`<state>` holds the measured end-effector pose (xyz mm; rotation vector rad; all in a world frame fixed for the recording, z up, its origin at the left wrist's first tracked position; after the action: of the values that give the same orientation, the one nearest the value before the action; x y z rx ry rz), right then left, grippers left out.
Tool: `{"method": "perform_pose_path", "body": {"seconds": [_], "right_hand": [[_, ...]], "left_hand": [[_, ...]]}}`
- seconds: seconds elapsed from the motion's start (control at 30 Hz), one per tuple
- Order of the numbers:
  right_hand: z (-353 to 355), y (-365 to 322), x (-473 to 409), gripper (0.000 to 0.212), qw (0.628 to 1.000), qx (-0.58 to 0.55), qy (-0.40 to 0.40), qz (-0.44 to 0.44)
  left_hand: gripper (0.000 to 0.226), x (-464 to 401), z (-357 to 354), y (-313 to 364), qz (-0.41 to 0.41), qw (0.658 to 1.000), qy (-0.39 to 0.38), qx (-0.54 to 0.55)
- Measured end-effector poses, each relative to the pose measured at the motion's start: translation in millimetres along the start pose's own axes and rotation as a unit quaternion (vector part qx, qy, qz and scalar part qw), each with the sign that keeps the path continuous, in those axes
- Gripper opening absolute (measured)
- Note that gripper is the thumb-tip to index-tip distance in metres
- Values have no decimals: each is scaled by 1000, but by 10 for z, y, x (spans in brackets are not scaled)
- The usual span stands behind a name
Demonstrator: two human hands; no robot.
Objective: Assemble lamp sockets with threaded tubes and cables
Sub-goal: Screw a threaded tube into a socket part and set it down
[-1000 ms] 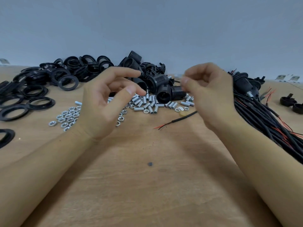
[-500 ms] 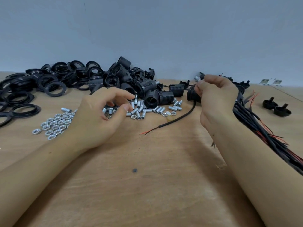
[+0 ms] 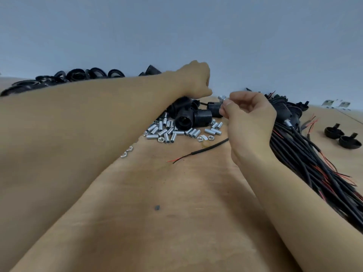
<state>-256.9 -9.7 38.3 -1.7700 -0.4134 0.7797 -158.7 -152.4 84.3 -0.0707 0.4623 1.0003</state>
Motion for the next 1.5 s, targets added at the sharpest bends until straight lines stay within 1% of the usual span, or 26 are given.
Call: {"method": "perform_pose_path", "body": {"seconds": [0.07, 0.17, 0.27, 0.37, 0.4, 0.43, 0.5, 0.6, 0.63, 0.7, 0.77, 0.83, 0.87, 0.93, 0.97, 1.0, 1.03, 1.1, 1.17, 1.33, 1.4, 1.47, 1.5], "right_hand": [[-2, -5, -9, 15, 1000, -6, -2, 6], [-2, -6, -31, 15, 1000, -12, -2, 4], [-3, 0, -27, 17, 1000, -21, -1, -2], [-10, -2, -12, 18, 1000, -21, -5, -2], [-14, -4, -11, 18, 1000, -20, -6, -1], [-17, -6, -10, 17, 1000, -17, -6, 0], [-19, -4, -7, 17, 1000, -12, -7, 3], [-16, -5, -6, 17, 1000, -10, -7, 3], [-18, -5, -3, 17, 1000, -10, -7, 3], [-35, -12, 24, 16, 1000, -14, -18, 1], [-89, -31, 71, 14, 998, -31, -48, -9], [-185, -60, 172, 15, 993, -41, -109, -20], [-255, -78, 259, 15, 987, -52, -151, -27], [-396, -110, 470, 15, 967, -85, -237, -41], [-446, -123, 568, 16, 958, -91, -268, -42], [-478, -136, 645, 17, 953, -88, -288, -37], [-497, -147, 698, 18, 950, -81, -301, -30], [-508, -174, 753, 18, 947, -61, -317, -9], [-500, -210, 774, 17, 946, -37, -321, 27], [-492, -296, 810, 19, 945, -23, -314, 89], [-478, -340, 812, 22, 943, -17, -310, 120], [-461, -410, 834, 27, 936, 6, -296, 190], [-454, -446, 854, 28, 930, 22, -287, 230]], "left_hand": [[16, -72, -263, 9, 20, 999, -23, -34], [26, -113, -483, -60, 44, 997, 1, -69], [19, -140, -464, -129, 47, 998, 29, -44], [25, -120, -408, -208, 59, 998, 21, -24], [22, -99, -375, -217, 63, 998, 24, -16], [18, -86, -335, -227, 65, 997, 35, -8], [26, -54, -190, -245, 74, 993, 82, 29], [33, 92, 221, -244, 95, 971, 177, 127], [32, 182, 376, -242, 99, 959, 206, 169], [27, 456, 645, -261, 118, 921, 254, 270], [23, 819, 778, -321, 161, 867, 276, 382], [24, 1215, 717, -405, 234, 793, 253, 503], [24, 1407, 643, -444, 266, 748, 229, 563], [28, 1738, 501, -526, 304, 661, 190, 658], [33, 1869, 431, -582, 316, 625, 179, 691], [37, 1969, 363, -635, 324, 599, 168, 713], [36, 2036, 299, -681, 324, 591, 154, 723], [28, 2096, 196, -731, 309, 597, 125, 730], [28, 2109, 139, -735, 299, 598, 113, 735], [46, 2089, 197, -662, 262, 607, 114, 742], [48, 2088, 207, -623, 256, 596, 99, 755], [50, 2090, 196, -590, 262, 573, 90, 771], [50, 2091, 186, -579, 264, 570, 87, 773]]}}
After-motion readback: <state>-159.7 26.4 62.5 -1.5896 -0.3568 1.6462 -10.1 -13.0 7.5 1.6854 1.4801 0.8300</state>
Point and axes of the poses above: each hand's wrist, its own x-axis away from the middle knuckle, its own z-axis out of the back of the hand, y = z × x, the point moved 7 cm from there along -x, towards the middle knuckle, and after that the axes turned 11 degrees about y, right-handed, at the moved point
